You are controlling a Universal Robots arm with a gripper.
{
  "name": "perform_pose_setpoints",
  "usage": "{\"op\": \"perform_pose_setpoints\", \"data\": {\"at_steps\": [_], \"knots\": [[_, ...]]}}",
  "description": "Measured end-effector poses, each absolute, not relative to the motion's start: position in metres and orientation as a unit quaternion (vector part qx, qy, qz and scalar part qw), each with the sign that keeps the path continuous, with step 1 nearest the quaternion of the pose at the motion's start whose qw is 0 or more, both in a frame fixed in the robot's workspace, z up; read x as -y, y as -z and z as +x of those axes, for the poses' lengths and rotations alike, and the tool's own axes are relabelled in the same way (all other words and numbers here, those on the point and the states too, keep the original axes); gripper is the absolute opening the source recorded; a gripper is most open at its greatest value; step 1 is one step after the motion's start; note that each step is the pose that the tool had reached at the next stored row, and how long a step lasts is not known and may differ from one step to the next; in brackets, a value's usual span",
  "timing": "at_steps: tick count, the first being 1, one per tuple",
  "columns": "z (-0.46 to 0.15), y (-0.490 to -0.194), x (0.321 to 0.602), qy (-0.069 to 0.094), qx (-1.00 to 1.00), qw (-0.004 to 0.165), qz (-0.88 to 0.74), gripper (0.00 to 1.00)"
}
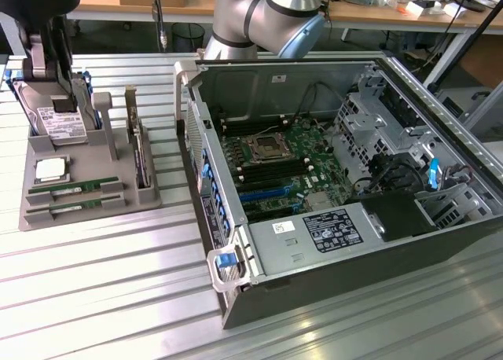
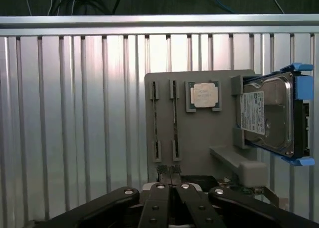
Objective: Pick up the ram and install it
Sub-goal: 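Pick up the ram and move it above insertion slot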
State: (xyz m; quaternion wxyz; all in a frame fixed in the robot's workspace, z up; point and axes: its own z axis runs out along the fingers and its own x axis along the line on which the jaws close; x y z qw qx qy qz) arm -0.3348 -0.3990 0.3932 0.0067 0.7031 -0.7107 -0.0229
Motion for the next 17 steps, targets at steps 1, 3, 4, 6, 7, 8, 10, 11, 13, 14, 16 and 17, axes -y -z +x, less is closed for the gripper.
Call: {"op": "perform_pose_setpoints", "data": {"at_steps": [1, 3, 4, 6, 7, 8, 10, 11, 13, 14, 16, 17], "knots": [[-0.3348, -0.3931, 0.3989, 0.023, 0.707, 0.007, 0.707, 0.1], [-0.3348, -0.3931, 0.3989, 0.023, 0.7, 0.007, 0.714, 0.1], [-0.3348, -0.3932, 0.399, 0.023, 0.696, 0.007, 0.718, 0.1], [-0.3348, -0.3931, 0.3989, 0.023, 0.687, 0.007, 0.726, 0.1], [-0.3348, -0.3932, 0.3989, 0.023, 0.684, 0.007, 0.729, 0.1], [-0.3348, -0.3932, 0.3989, 0.023, 0.681, 0.008, 0.732, 0.1], [-0.3348, -0.3931, 0.399, 0.023, 0.674, 0.008, 0.738, 0.1], [-0.3348, -0.3931, 0.399, 0.022, 0.671, 0.008, 0.741, 0.1], [-0.3348, -0.3932, 0.3989, 0.022, 0.665, 0.008, 0.747, 0.1], [-0.3348, -0.3931, 0.399, 0.022, 0.661, 0.008, 0.75, 0.1], [-0.3348, -0.3931, 0.399, 0.022, 0.655, 0.008, 0.756, 0.1], [-0.3348, -0.3931, 0.3989, 0.022, 0.652, 0.008, 0.758, 0.1]]}}
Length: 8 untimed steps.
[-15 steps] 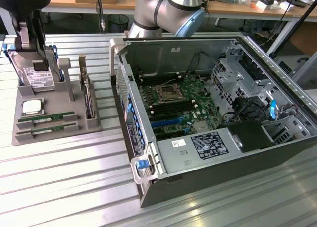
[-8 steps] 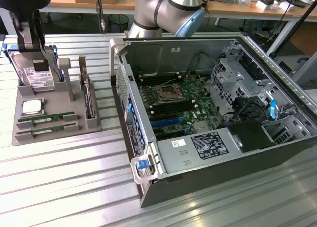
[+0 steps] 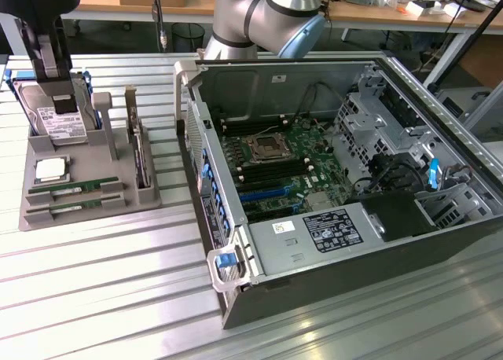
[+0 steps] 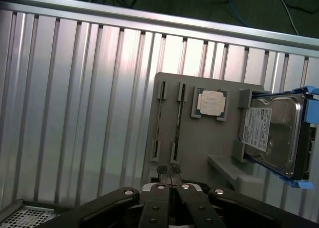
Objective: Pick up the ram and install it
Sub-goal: 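Pick up the ram and move it above insertion slot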
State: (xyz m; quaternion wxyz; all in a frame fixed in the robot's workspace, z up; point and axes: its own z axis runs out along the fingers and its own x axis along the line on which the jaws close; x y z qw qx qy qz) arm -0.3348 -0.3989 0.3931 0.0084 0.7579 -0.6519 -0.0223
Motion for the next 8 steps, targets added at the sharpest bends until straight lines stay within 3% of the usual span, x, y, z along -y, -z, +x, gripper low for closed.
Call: {"op": "perform_pose_setpoints", "data": {"at_steps": [8], "knots": [[-0.3348, -0.393, 0.399, 0.022, 0.625, 0.009, 0.78, 0.1]]}}
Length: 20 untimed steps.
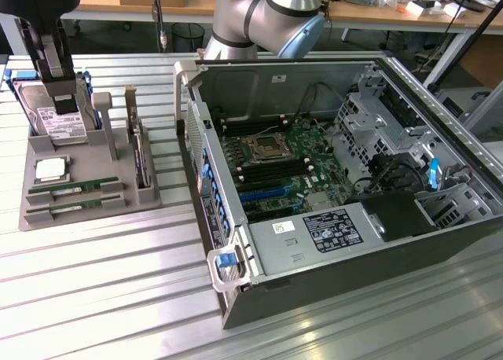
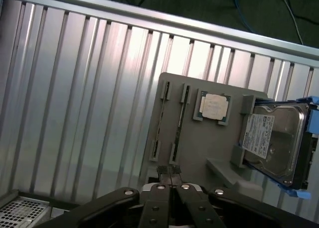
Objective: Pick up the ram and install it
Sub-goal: 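Pick up the ram and move it above insertion slot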
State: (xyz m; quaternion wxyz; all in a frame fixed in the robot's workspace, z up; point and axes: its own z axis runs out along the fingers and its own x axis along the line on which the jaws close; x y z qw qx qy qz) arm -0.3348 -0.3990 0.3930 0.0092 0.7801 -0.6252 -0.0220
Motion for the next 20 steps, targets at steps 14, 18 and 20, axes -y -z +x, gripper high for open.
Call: {"op": "perform_pose_setpoints", "data": {"at_steps": [14, 18, 20], "knots": [[-0.3348, -0.3927, 0.399, 0.022, 0.589, 0.01, 0.808, 0.1], [-0.3348, -0.3908, 0.3989, 0.022, 0.611, 0.01, 0.791, 0.1], [-0.3348, -0.3897, 0.3989, 0.022, 0.629, 0.009, 0.777, 0.1]]}}
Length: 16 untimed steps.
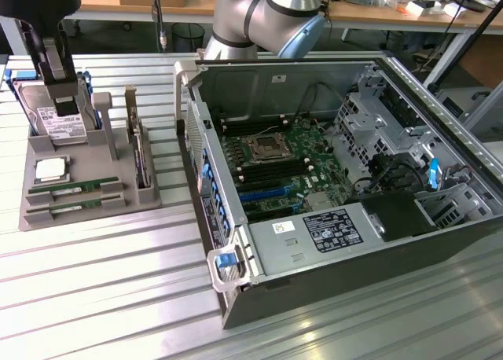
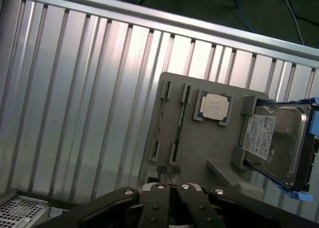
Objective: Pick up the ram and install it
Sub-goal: 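Pick up the ram and move it above insertion slot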
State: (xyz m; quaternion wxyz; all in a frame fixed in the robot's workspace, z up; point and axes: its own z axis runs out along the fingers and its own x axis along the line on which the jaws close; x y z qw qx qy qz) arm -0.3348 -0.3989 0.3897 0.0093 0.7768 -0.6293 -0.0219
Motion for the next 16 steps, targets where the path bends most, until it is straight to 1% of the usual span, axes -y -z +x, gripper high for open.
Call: {"op": "perform_pose_setpoints", "data": {"at_steps": [13, 16], "knots": [[-0.3348, -0.3841, 0.3989, 0.023, 0.735, 0.007, 0.678, 0.1], [-0.3348, -0.3841, 0.3989, 0.023, 0.736, 0.007, 0.677, 0.1]]}}
